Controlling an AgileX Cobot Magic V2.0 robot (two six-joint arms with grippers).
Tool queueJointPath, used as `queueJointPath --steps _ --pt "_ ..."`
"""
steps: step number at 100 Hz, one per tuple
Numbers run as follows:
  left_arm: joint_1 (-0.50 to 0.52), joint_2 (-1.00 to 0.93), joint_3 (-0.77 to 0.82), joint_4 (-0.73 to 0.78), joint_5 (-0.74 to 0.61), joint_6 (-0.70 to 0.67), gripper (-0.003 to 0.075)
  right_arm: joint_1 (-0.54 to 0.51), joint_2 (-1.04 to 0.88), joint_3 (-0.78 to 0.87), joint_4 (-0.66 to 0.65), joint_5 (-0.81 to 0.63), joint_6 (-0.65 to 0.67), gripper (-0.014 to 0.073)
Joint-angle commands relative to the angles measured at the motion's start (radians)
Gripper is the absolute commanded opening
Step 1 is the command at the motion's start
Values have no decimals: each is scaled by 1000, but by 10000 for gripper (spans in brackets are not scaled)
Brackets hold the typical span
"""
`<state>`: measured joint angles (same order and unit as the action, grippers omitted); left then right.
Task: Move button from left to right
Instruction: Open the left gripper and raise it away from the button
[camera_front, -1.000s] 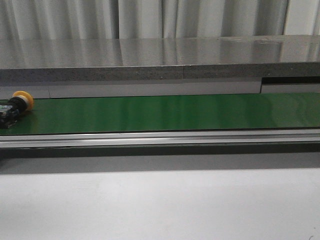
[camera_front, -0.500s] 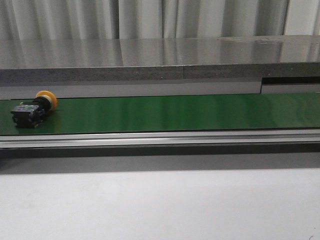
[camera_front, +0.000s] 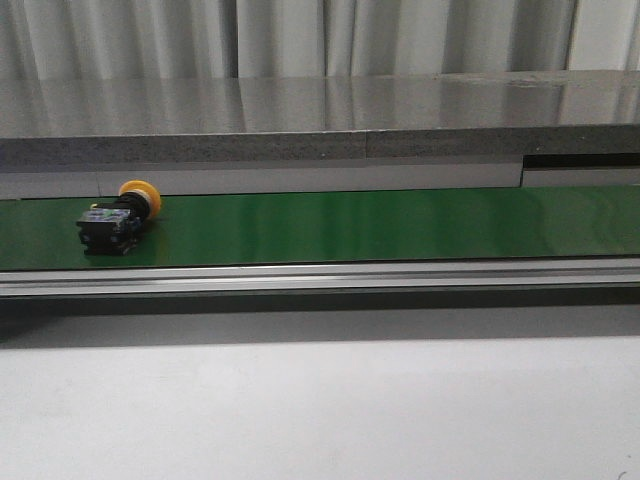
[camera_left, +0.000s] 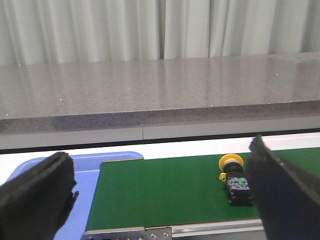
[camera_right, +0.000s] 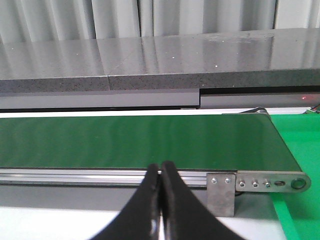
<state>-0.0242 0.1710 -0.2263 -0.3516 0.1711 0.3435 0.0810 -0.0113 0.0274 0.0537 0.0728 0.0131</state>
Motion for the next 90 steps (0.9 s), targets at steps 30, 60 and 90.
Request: queueJointPath --steps 30,60,90 --pt "-8 8 -27 -16 -146 1 261 -4 -17 -17 -1 -82 -3 -67" --pt "-8 8 -27 -14 -151 1 -20 -4 -17 -17 -1 -82 -3 -67" --pt "-8 8 -27 -14 -151 1 -20 -4 -17 -17 -1 -117 -3 -67"
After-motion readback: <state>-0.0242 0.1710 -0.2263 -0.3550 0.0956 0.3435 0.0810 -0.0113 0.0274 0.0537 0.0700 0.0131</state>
